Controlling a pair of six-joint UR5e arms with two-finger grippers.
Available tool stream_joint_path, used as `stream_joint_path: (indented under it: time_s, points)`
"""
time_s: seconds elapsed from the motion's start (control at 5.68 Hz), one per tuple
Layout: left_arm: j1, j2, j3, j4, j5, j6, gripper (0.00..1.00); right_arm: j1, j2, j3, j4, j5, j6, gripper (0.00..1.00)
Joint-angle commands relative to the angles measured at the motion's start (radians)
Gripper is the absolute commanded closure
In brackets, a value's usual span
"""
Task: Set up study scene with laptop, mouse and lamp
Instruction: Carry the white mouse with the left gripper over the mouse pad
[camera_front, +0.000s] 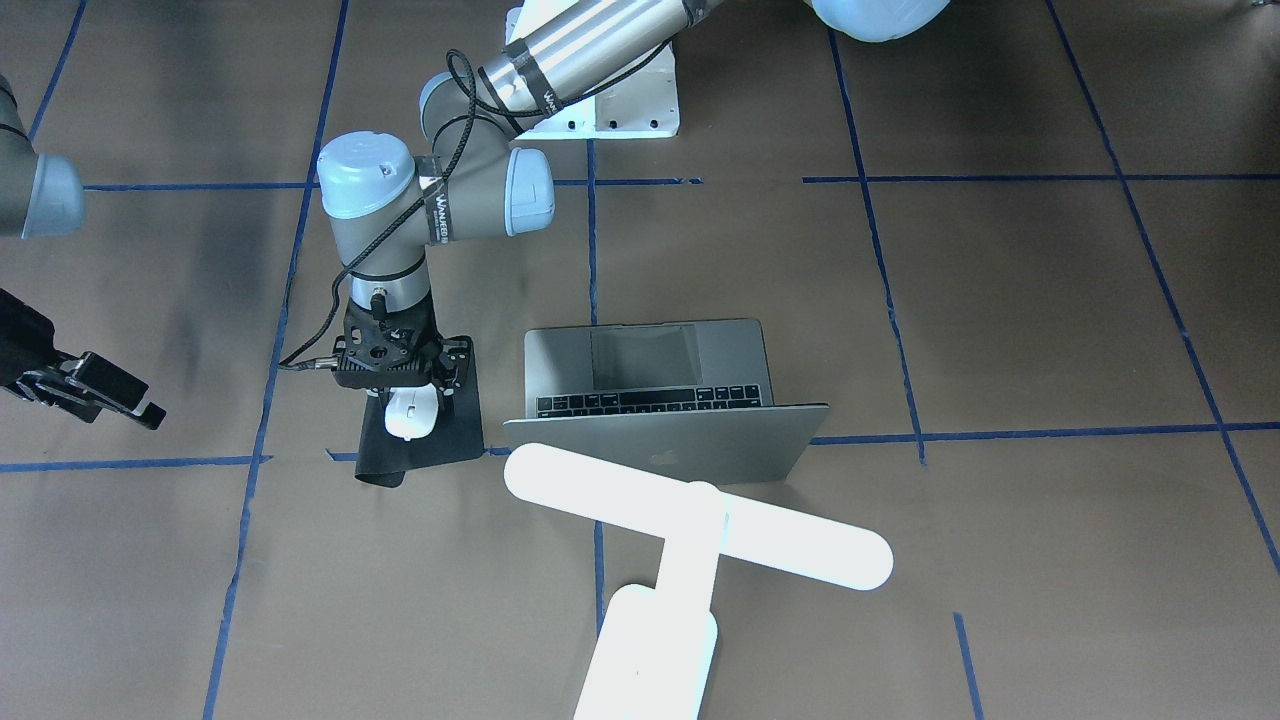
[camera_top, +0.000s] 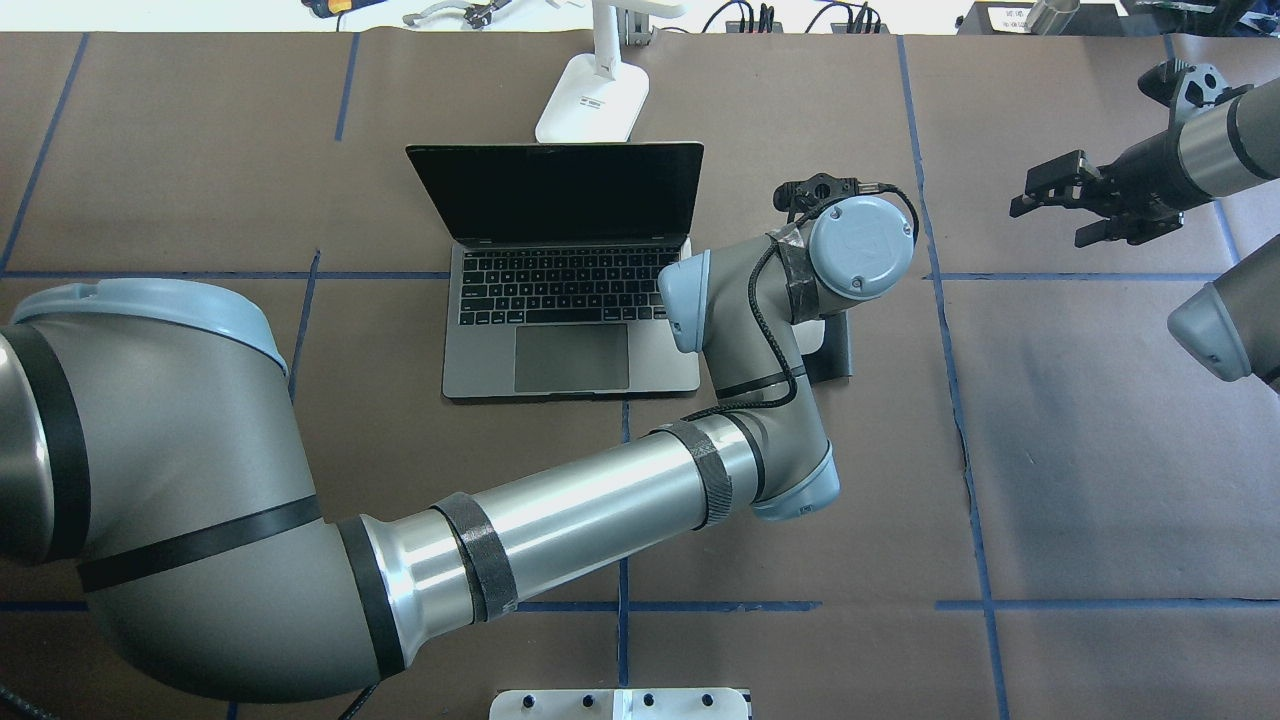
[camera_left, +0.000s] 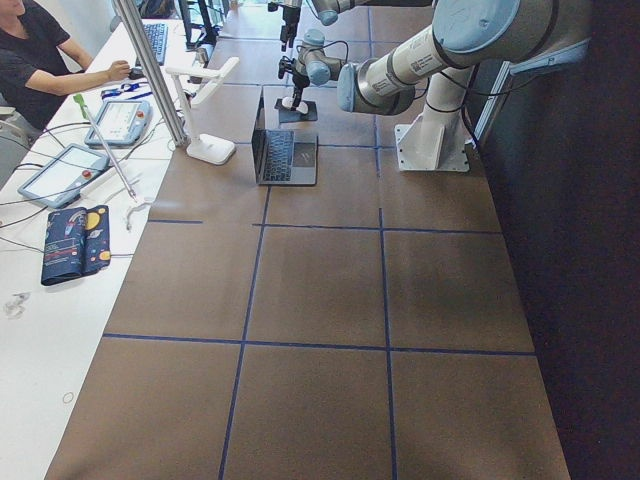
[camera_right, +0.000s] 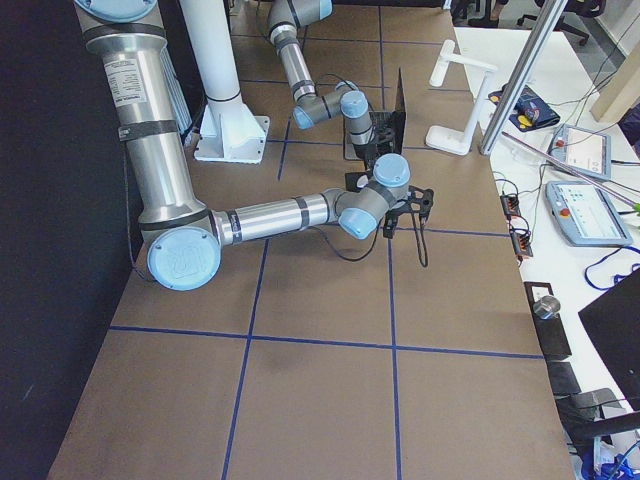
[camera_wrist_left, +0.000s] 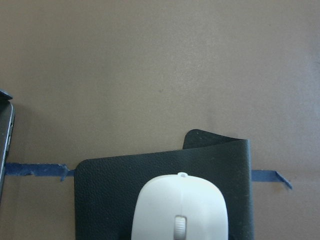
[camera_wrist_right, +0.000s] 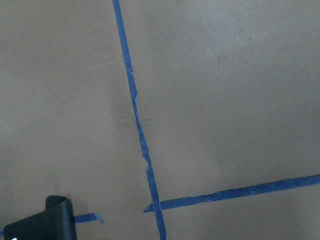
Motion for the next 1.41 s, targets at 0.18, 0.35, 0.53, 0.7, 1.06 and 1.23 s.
stream_joint_path:
  time_s: [0.18,0.35,0.53,0.7,1.06,1.23]
  points:
    - [0.000,-0.001,0.001,0.000,0.000,0.000,0.01,0.000,-0.001,0.003,0.000,0.001,0.003,0.00]
    - [-0.001,-0.003,-0.003,0.000,0.000,-0.003,0.00,0.000,-0.004,0.007,0.002,0.001,0.003,0.00]
    - [-0.003,-0.021,-0.013,0.003,0.000,-0.027,0.00,0.003,-0.010,0.026,0.002,0.004,0.009,0.00]
    - [-0.003,-0.024,-0.060,0.021,-0.008,-0.038,0.00,0.004,-0.022,0.040,0.002,0.010,0.009,0.00]
    - [-0.001,-0.003,-0.289,0.268,-0.064,-0.038,0.00,0.007,-0.045,0.046,0.009,0.012,-0.001,0.00]
    - [-0.003,0.091,-0.476,0.338,-0.099,-0.035,0.00,0.025,-0.064,0.053,0.012,0.013,-0.012,0.00]
